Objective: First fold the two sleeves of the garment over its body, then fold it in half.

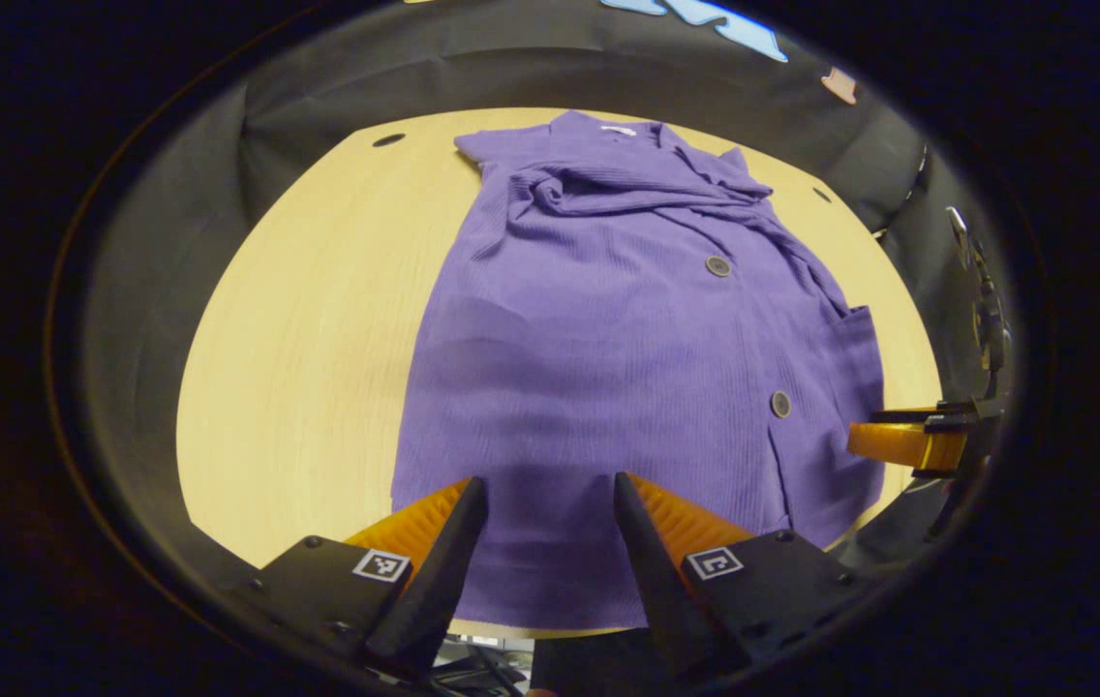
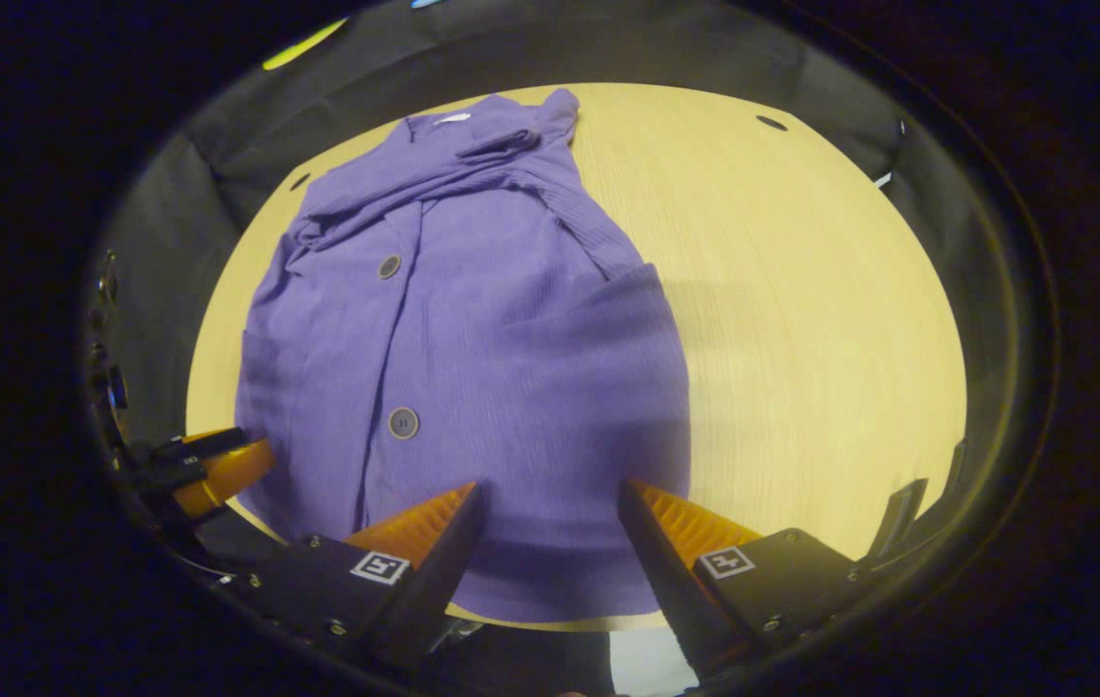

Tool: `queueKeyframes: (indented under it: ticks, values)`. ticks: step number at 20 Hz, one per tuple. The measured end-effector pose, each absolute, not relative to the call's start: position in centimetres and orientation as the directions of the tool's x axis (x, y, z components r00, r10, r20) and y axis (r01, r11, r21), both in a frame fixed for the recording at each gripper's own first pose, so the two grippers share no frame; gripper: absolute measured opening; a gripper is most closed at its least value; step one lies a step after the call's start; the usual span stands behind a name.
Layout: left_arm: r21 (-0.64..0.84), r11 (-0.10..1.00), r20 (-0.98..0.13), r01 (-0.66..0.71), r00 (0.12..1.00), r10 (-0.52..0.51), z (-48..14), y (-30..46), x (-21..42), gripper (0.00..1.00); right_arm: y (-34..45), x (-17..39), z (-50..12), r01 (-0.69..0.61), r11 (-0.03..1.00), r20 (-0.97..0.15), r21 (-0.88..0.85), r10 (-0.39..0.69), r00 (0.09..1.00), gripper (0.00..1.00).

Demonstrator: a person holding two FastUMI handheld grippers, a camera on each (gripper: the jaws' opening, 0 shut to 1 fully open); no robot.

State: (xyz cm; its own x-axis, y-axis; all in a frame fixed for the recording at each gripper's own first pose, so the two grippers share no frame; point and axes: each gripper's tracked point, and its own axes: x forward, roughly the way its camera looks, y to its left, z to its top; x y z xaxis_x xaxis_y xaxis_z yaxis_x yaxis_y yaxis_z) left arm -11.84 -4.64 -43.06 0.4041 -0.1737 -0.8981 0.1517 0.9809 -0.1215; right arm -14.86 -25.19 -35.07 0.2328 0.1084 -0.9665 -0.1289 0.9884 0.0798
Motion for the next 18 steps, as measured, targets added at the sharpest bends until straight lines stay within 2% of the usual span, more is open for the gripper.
queueKeyframes:
  ticks: [2,7,9,10,11,13,15,16,18]
  values:
    - [-0.109,0.985,-0.918,0.135,0.367,-0.152,-44.1,-4.3,-12.2,0.94,-25.2,-15.4,-35.7,-0.165,0.985,-0.977,0.040,0.074,0.201,0.94]
    - [-0.050,0.981,-0.935,0.186,0.337,-0.111,-44.4,-4.5,-12.2,0.95,-25.5,-15.5,-36.0,-0.237,0.970,-0.986,-0.054,-0.014,0.166,0.96]
    - [-0.048,0.982,-0.937,0.185,0.333,-0.109,-44.2,-4.6,-11.9,0.96,-25.3,-15.3,-36.0,-0.232,0.971,-0.988,-0.061,-0.026,0.152,0.94]
    - [-0.052,0.982,-0.936,0.180,0.335,-0.111,-44.3,-4.6,-11.9,0.99,-25.2,-14.9,-36.0,-0.225,0.972,-0.988,-0.061,-0.028,0.149,0.96]
    - [-0.054,0.983,-0.936,0.176,0.334,-0.112,-44.3,-4.5,-11.8,0.94,-25.2,-15.1,-36.1,-0.221,0.974,-0.991,-0.058,-0.029,0.130,0.92]
    - [-0.053,0.983,-0.934,0.174,0.339,-0.110,-44.2,-4.6,-11.5,0.96,-25.2,-15.2,-36.2,-0.223,0.973,-0.995,-0.054,-0.035,0.090,0.96]
    - [-0.048,0.979,-0.929,0.196,0.350,-0.116,-44.2,-5.0,-11.2,0.84,-25.0,-14.5,-36.2,-0.216,0.975,-0.995,-0.056,-0.036,0.097,0.93]
    - [-0.050,0.977,-0.922,0.207,0.367,-0.125,-44.1,-5.3,-10.7,0.77,-25.0,-14.4,-36.2,-0.214,0.975,-0.996,-0.056,-0.039,0.084,0.86]
    - [-0.058,0.975,-0.912,0.213,0.386,-0.139,-44.0,-5.8,-10.0,0.50,-25.0,-14.2,-35.9,-0.213,0.976,-0.996,-0.054,-0.037,0.080,0.83]
